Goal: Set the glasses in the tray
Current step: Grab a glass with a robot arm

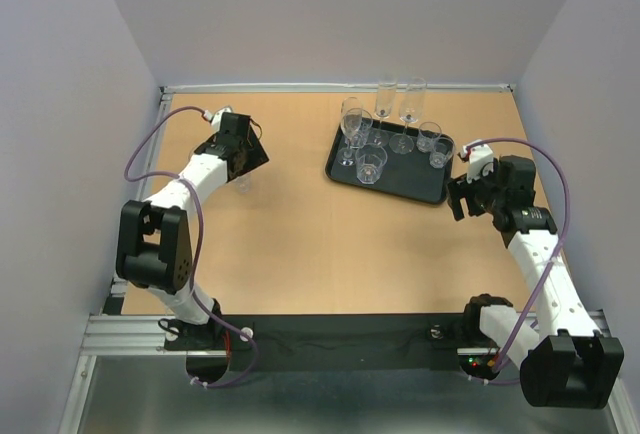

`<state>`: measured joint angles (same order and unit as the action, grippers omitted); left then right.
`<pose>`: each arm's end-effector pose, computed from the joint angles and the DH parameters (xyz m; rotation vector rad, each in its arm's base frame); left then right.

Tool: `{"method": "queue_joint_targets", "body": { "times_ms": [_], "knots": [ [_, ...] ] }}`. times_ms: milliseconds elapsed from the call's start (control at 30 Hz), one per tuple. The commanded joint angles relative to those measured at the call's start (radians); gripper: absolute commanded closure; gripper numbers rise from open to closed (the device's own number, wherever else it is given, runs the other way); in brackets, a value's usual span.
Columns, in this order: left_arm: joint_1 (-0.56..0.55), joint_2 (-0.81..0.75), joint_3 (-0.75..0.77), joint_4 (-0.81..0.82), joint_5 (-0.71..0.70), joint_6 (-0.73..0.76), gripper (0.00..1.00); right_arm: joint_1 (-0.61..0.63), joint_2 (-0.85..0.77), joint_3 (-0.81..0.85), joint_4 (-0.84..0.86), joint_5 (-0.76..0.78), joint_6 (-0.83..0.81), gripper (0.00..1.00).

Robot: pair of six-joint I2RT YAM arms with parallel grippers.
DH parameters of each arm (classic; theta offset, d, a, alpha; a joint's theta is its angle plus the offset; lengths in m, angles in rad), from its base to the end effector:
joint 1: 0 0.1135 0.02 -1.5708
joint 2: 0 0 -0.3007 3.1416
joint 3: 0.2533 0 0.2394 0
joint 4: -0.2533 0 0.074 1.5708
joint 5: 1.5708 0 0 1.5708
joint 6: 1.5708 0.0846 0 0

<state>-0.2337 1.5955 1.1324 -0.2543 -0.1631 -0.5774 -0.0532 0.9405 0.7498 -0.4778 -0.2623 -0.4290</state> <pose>0.3731 -0.0747 0.2607 -0.4747 2.2383 -0.2384 0.2048 0.0111 0.2749 -0.5511 2.1430 0.0274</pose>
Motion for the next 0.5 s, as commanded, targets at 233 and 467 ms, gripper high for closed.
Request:
{"method": "queue_joint_targets", "body": {
  "times_ms": [233,467],
  "knots": [
    [0.002,0.063,0.043,-0.028,-0.055,0.077,0.54,-0.004,-0.034,-0.017,0.053,0.011,0.006,0.18],
    [-0.024,0.092,0.055,-0.06,-0.141,0.136,0.76,-0.004,-0.045,-0.02,0.054,0.014,0.007,0.18]
  ]
}}
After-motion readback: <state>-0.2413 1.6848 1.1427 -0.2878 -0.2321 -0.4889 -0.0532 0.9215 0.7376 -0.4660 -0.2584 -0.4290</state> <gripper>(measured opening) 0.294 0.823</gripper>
